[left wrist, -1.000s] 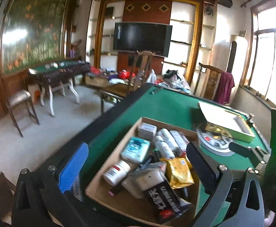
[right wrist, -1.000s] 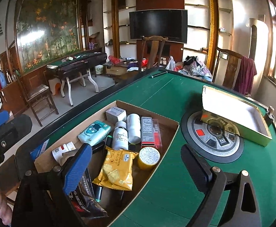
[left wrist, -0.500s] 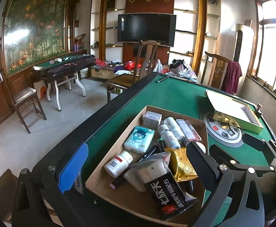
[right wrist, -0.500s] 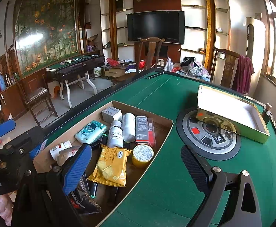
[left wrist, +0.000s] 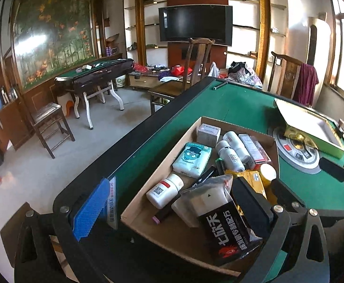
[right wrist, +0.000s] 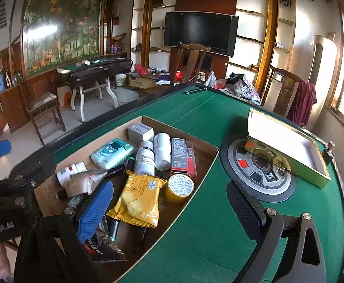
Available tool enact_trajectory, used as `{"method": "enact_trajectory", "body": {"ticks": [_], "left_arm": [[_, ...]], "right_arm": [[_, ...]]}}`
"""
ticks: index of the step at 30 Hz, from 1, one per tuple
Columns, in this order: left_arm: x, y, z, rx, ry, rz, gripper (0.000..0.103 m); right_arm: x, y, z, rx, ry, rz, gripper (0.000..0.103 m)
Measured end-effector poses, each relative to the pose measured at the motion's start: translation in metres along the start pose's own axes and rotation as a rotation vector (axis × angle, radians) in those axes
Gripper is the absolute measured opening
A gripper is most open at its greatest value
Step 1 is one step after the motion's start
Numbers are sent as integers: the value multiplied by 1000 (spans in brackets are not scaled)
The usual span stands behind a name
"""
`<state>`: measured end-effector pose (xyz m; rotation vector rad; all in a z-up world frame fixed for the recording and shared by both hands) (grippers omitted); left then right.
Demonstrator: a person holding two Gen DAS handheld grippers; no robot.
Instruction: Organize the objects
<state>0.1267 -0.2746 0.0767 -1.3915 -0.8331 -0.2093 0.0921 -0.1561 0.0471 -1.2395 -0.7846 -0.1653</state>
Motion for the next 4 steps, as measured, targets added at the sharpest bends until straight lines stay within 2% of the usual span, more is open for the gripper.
{"method": "enact_trajectory", "body": {"ticks": [4], "left_arm": [[-4, 2, 3, -13, 19, -36, 103]], "right_arm": [[-1, 4, 13, 2, 53, -12, 101]]}}
Point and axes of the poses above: each gripper's, at about its wrist camera, not at the fingertips, and x roughly against the way its jaws point, z to its right, y to its underside, the point moved 7 cm from there along -x, roughly the way its jaws point, and after that the axes turned 2 degrees about -y, right-handed, at the moved point
